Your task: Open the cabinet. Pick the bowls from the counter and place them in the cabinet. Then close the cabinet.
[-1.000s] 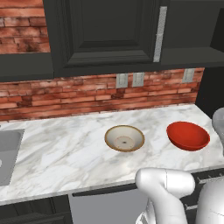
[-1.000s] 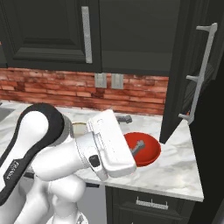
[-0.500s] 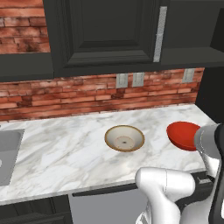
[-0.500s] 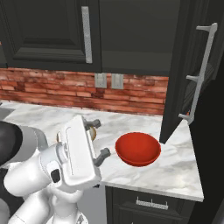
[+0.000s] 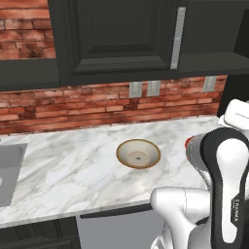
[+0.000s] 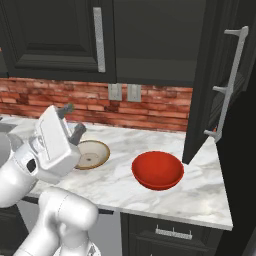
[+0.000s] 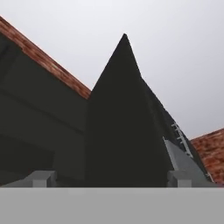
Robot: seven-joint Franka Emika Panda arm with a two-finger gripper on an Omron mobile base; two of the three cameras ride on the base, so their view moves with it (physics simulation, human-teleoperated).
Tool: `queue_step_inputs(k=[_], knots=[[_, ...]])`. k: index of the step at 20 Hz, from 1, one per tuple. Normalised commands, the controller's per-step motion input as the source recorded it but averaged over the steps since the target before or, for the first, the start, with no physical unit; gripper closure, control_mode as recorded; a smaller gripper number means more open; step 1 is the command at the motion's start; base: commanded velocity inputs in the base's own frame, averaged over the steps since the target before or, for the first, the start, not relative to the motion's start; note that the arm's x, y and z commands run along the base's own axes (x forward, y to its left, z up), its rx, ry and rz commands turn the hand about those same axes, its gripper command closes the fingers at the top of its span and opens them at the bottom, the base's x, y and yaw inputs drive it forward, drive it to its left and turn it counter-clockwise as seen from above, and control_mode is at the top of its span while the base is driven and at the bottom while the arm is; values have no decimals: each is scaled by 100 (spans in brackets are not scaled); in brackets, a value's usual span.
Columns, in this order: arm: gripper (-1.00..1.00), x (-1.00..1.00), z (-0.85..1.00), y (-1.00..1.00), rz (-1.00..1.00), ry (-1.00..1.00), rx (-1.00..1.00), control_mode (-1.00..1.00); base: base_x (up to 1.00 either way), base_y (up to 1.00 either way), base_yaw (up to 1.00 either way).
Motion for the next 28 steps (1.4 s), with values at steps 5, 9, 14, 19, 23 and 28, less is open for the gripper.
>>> queue_step_inputs(k=[5, 9, 14, 19, 23, 28], knots=[[-100, 41, 31, 17, 19, 14, -8, -100, 0, 0, 0], [-100, 46, 16, 27, 19, 18, -6, -100, 0, 0, 0], [-100, 54, -3, 39, 14, 22, 1, -100, 0, 0, 0], [-100, 57, -6, 20, 9, 7, 1, -100, 0, 0, 0], [-100, 51, 0, 23, 13, 9, 5, -100, 0, 0, 0], [-100, 41, -2, 21, 14, 2, 4, -100, 0, 0, 0]])
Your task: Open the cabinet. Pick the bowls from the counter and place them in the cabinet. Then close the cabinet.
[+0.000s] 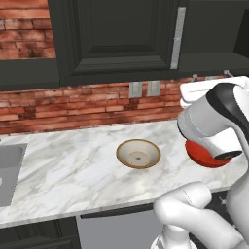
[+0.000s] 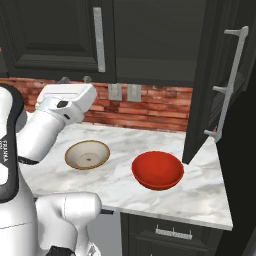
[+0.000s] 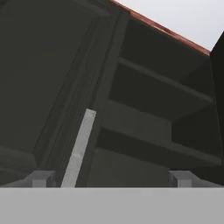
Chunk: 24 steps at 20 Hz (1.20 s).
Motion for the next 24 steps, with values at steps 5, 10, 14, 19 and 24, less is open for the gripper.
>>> queue_step_inputs(k=[5, 10, 14, 19, 24], knots=[[-100, 53, 0, 5, 13, 0, 16, -100, 0, 0, 0], [-100, 58, 0, 0, 14, 0, 31, -100, 0, 0, 0], [-100, 54, 0, 7, 16, 0, 33, -100, 0, 0, 0], [-100, 35, 0, 16, 14, -2, 5, -100, 0, 0, 0], [-100, 35, 0, 3, 1, -1, 0, -100, 0, 0, 0]])
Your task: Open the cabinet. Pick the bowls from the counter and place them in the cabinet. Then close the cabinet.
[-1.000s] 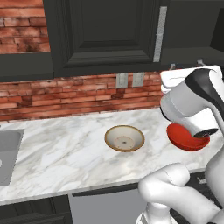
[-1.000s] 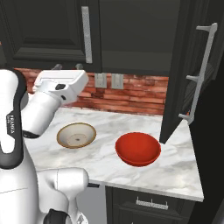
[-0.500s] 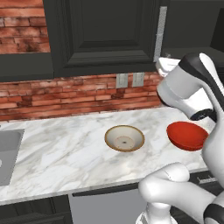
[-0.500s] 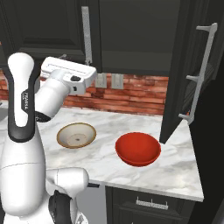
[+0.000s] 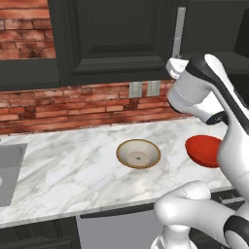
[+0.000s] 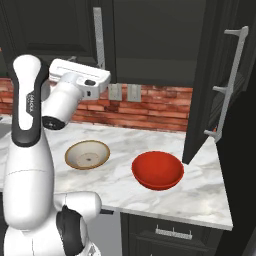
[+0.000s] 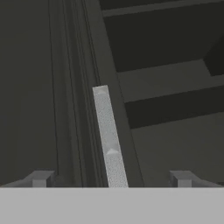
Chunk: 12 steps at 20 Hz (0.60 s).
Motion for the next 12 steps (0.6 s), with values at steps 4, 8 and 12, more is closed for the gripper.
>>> queue_step_inputs(k=[4, 8, 12], knots=[[-100, 50, 0, 2, 0, 0, 0, -100, 0, 0, 0], [-100, 47, 0, 18, 0, 0, -1, -100, 0, 0, 0], [-100, 31, 0, 18, 0, 0, -1, -100, 0, 0, 0]])
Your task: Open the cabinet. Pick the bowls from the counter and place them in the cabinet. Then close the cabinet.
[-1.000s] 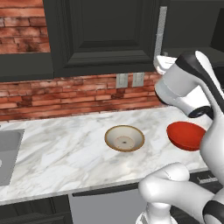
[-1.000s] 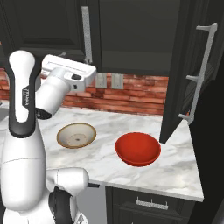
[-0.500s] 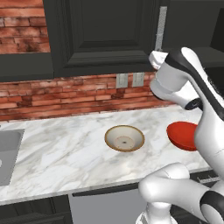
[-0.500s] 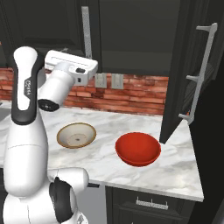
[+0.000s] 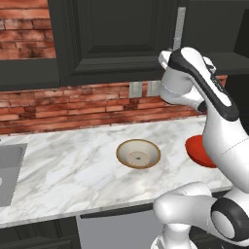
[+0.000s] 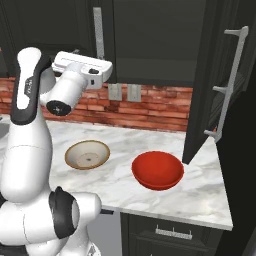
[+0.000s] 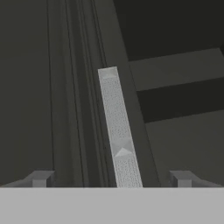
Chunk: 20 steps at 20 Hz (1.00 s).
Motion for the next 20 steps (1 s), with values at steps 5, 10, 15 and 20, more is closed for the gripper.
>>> queue_step_inputs(k=[5, 10, 15, 20], knots=[[-100, 32, 0, 3, 0, 0, 0, -100, 0, 0, 0], [-100, 35, -1, 0, 0, 0, 0, -100, 0, 0, 0], [-100, 41, -10, 0, 0, 2, 0, -100, 0, 0, 0], [-100, 42, -16, 0, 0, 5, 0, -100, 0, 0, 0]])
